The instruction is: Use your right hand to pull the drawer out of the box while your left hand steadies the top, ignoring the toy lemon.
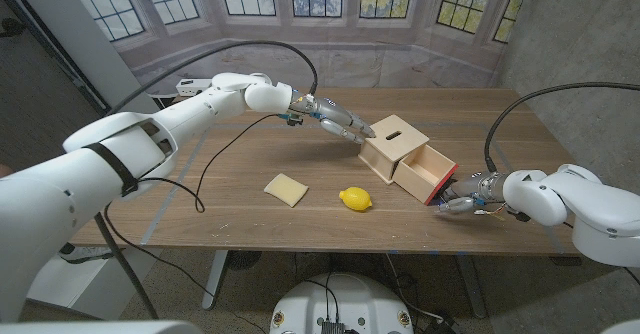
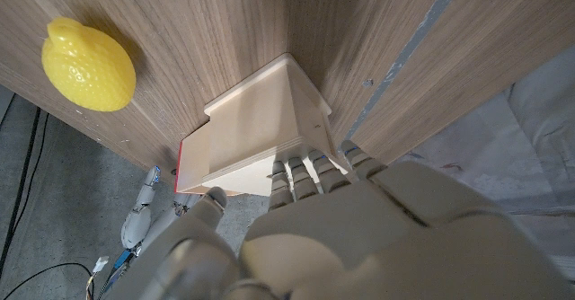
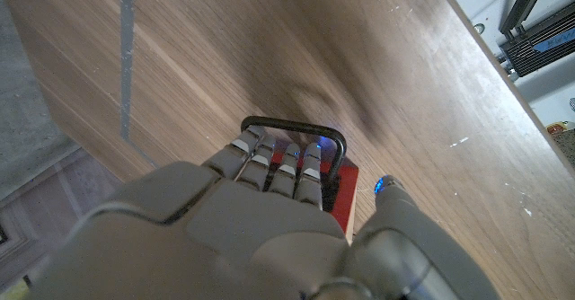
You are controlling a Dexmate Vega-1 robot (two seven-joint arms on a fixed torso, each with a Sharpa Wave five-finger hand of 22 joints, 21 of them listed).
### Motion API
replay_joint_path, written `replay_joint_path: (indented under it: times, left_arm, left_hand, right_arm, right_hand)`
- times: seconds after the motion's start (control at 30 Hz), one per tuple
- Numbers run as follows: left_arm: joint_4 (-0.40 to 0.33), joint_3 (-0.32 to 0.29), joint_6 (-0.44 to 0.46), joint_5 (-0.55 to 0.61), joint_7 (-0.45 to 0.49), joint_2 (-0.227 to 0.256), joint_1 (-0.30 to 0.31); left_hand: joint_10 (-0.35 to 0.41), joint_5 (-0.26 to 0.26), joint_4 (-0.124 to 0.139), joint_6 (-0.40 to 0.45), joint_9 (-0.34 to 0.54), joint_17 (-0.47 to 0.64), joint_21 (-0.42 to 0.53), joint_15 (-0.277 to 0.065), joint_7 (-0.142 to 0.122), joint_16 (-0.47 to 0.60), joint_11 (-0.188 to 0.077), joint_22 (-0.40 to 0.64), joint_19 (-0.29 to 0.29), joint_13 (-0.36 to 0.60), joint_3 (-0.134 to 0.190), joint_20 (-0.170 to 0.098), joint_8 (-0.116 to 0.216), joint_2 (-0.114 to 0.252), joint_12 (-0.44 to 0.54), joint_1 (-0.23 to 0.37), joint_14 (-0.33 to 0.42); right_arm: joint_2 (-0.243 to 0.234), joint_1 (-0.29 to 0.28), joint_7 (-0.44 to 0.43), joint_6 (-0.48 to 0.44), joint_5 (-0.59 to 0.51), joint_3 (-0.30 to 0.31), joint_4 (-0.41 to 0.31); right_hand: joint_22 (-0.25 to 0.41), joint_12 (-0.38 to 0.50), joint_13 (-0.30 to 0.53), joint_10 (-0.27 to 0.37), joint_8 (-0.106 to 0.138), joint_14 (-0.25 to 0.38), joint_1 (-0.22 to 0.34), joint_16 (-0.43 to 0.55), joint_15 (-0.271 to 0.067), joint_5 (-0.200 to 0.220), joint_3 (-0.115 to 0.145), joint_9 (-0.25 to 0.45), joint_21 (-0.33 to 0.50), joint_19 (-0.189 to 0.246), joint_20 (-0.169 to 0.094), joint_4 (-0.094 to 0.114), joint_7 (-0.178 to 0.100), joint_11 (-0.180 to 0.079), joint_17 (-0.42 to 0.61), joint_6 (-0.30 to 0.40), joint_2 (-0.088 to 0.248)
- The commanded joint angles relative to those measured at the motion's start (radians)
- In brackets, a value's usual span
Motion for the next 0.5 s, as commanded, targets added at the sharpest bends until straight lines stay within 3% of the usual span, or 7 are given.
replay_joint_path:
  times: [0.03, 0.27, 0.5]
  left_arm:
    - [-0.038, -0.004, 0.018, -0.008, -0.015, 0.016, 0.013]
    - [-0.076, -0.014, 0.036, -0.013, -0.031, 0.028, 0.027]
    - [-0.098, -0.023, 0.044, -0.013, -0.04, 0.035, 0.038]
  left_hand:
    - [0.009, 0.004, -0.005, -0.003, 0.001, 0.005, 0.004, 0.005, -0.005, 0.009, 0.003, 0.001, 0.003, 0.004, 0.001, 0.004, -0.004, 0.0, 0.003, -0.01, 0.012]
    - [0.008, 0.004, -0.005, -0.003, 0.001, 0.005, 0.003, 0.006, -0.005, 0.009, 0.002, 0.001, 0.003, 0.005, 0.001, 0.003, -0.004, 0.0, 0.002, -0.011, 0.012]
    - [0.007, 0.004, -0.005, -0.003, 0.001, 0.005, 0.003, 0.006, -0.006, 0.008, 0.003, 0.001, 0.003, 0.005, 0.001, 0.004, -0.004, 0.0, 0.001, -0.011, 0.011]
  right_arm:
    - [0.0, -0.154, 0.003, -0.02, -0.005, 0.146, -0.001]
    - [0.055, -0.248, 0.048, -0.002, -0.069, 0.235, -0.002]
    - [0.12, -0.279, 0.097, 0.03, -0.136, 0.265, -0.005]
  right_hand:
    - [0.001, 0.003, 0.002, -0.004, -0.001, -0.002, -0.006, 0.003, -0.06, 0.008, 0.005, 0.002, -0.003, 0.003, -0.01, -0.003, -0.004, -0.004, 0.002, -0.003, -0.001]
    - [0.001, 0.003, 0.002, -0.004, -0.001, -0.002, -0.006, 0.003, -0.06, 0.008, 0.005, 0.002, -0.003, 0.003, -0.01, -0.003, -0.005, -0.002, 0.002, -0.003, -0.001]
    - [0.001, 0.003, 0.002, -0.005, -0.001, -0.002, -0.007, 0.003, -0.058, 0.008, 0.006, 0.002, -0.003, 0.003, -0.01, -0.004, -0.005, -0.003, 0.002, -0.004, -0.001]
